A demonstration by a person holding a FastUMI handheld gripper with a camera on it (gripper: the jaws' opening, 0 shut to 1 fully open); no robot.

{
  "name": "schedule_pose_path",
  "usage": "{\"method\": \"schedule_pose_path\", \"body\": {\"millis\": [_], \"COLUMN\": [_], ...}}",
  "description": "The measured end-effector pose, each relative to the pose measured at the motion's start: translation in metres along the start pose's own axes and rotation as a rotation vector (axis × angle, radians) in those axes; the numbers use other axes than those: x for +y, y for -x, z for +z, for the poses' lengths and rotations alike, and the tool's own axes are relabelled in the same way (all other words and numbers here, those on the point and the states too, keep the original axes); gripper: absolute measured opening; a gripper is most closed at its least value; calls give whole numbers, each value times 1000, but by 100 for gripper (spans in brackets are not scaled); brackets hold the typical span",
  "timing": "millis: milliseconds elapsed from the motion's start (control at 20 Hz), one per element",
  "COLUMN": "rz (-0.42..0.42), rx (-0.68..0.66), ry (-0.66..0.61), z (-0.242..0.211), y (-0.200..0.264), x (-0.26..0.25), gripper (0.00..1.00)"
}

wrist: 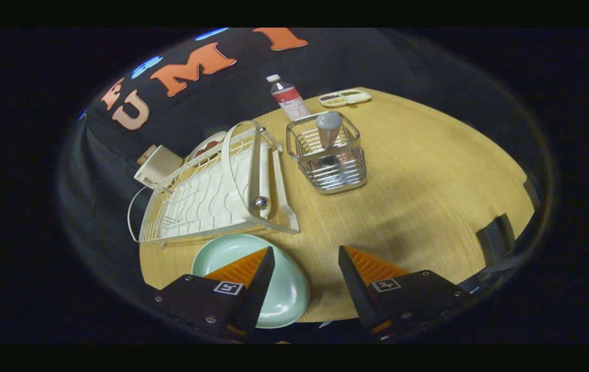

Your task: Take the plate from the dish rack, then take the spoon from the basket and place it into the plate.

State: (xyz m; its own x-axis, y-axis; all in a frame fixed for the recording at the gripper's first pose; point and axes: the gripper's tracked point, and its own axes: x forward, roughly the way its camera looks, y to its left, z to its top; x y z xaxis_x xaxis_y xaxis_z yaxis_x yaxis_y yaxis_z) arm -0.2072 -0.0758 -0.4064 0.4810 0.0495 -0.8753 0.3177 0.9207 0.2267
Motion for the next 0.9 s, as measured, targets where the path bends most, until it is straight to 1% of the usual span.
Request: {"method": "schedule_pose_path", "body": {"millis": [150,250,300,400,550,600,700,750,800,900], "rz": [-47,-64,-70,-76,-75,-72,-127,-135,-142,-129], "rx": [-124,-215,-245,-288,-376,-384,-402,-402,-408,-438], "ry": [62,121,155,201,225,245,292,298,293,284], "z": [31,53,61,72,97,100,108,111,114,123], "y": [9,12,12,12,13,10,4,1,-1,-2], "x": [-13,-15,-16,-14,-10,-9,-20,-22,-20,-13], "gripper": [75,75,75,71,70,69,59,50,46,34]}}
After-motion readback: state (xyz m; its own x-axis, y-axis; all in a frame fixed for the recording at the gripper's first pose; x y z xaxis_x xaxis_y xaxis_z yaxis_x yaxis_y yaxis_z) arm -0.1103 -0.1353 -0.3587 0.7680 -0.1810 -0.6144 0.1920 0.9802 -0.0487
